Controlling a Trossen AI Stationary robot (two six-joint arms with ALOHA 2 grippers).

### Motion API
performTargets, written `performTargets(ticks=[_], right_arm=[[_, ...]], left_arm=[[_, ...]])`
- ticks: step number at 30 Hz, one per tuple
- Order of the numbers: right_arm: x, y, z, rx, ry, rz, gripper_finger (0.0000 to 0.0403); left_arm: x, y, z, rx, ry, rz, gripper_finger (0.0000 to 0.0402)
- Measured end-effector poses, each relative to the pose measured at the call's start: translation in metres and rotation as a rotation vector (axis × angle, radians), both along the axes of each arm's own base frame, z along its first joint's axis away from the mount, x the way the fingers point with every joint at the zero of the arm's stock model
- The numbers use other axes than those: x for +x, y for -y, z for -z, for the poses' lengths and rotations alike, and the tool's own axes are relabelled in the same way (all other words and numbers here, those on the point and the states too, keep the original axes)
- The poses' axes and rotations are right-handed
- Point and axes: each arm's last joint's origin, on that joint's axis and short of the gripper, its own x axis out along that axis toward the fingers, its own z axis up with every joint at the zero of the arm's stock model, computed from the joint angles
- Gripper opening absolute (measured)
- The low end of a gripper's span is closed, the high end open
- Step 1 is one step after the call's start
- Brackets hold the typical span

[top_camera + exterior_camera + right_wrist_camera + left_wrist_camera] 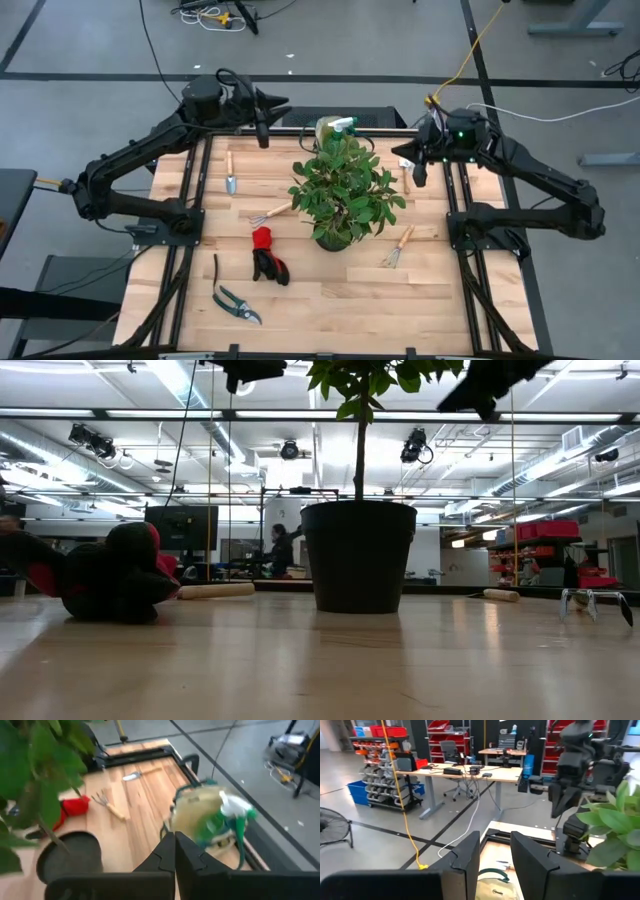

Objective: Pick & Place Garden tools in Gardening bag
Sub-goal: Put the brown trowel into the gardening bag

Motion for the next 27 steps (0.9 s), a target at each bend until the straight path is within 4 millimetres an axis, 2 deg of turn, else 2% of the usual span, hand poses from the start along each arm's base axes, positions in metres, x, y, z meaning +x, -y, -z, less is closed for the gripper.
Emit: performTargets(ticks=[4, 10, 16, 21, 27], right_arm=[[-0.009, -0.004, 0.019, 0.013, -0.052, 0.049, 0.0001], [-0.015, -0.004, 0.06, 0.116, -0.14, 0.183, 0.0001], [-0.017, -0.004, 0.098, 0.212, -0.223, 0.238, 0.0003], [-0.018, -0.005, 0.114, 0.268, -0.235, 0.265, 0.0005], [-0.017, -0.005, 0.118, 0.275, -0.231, 0.266, 0.0006]], left_arm=[[0.0, 0.001, 0.0, -0.002, 0.003, 0.05, 0.0115], [0.001, 0.003, -0.001, -0.06, 0.03, 0.103, 0.0111], [0.001, 0.003, -0.001, -0.101, 0.044, 0.105, 0.0077], [0.002, 0.005, -0.001, -0.098, 0.044, 0.111, 0.0041], [0.002, 0.005, -0.001, -0.097, 0.046, 0.111, 0.001]])
